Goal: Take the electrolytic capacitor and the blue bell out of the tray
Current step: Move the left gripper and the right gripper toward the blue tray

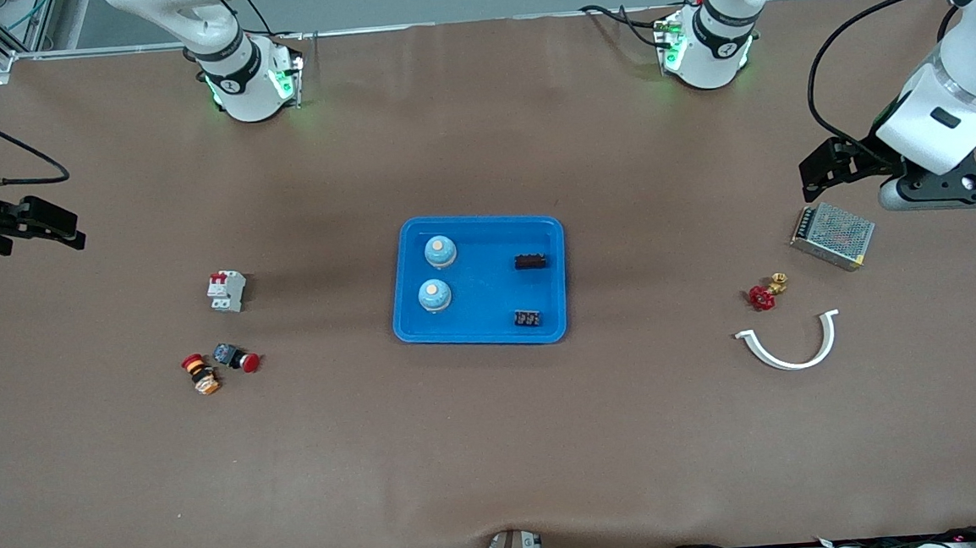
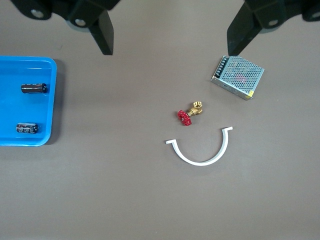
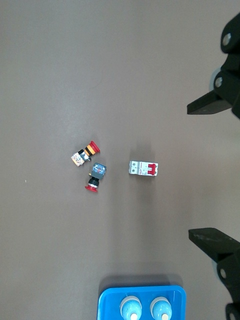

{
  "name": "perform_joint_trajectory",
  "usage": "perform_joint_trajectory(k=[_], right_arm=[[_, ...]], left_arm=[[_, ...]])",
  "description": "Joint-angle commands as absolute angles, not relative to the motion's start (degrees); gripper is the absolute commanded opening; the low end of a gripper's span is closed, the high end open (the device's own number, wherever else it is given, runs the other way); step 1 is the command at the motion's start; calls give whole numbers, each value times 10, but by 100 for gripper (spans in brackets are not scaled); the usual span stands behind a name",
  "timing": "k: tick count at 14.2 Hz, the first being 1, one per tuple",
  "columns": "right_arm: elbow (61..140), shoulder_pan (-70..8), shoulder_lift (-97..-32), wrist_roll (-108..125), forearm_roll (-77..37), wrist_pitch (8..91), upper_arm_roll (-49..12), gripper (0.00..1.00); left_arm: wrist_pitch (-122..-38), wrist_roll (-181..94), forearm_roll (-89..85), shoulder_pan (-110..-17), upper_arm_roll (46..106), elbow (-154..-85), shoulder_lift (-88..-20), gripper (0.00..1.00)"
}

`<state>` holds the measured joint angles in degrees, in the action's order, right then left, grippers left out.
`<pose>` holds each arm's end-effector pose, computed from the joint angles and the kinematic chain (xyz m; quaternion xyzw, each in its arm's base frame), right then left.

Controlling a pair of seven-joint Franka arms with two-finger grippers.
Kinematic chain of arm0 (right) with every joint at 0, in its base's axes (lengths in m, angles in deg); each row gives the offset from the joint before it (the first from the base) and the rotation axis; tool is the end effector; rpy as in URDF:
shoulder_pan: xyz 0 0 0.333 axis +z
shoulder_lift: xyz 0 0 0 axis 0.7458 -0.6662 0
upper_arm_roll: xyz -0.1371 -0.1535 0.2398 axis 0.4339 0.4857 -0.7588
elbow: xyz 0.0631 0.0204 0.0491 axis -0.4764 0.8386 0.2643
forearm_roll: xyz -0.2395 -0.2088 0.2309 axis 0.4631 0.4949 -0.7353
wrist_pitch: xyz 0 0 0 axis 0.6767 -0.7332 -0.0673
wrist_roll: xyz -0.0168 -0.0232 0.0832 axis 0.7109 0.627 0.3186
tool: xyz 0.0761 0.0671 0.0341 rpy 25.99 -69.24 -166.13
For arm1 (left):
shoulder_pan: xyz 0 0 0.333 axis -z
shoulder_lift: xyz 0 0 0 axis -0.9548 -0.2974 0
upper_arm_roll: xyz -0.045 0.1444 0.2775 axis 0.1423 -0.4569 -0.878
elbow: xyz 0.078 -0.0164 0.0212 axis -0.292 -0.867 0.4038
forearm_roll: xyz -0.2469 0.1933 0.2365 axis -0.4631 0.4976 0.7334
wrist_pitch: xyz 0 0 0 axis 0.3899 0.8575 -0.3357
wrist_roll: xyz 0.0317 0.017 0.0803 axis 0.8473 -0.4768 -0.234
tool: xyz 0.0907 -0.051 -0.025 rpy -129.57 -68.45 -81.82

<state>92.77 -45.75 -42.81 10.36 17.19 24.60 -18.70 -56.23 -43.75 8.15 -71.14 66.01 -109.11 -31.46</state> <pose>0.5654 -0.0263 0.5997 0.9998 0.0032 -0.0177 0.0003 0.5668 -0.0956 0.6120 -0.9994 0.0299 -0.0135 0.0057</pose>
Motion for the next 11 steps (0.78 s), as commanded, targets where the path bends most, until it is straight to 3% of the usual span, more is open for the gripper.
perform_joint_trajectory(k=[1,11], right_arm=[[912,-454,-436,104,178,237,-185,100],[913,-452,-437,104,177,236,-185,100]], left_arm=[[-556,-425,85,-711,662,-1089,-315,100],[-547,-445,94,-709,665,-1127,-308,100]])
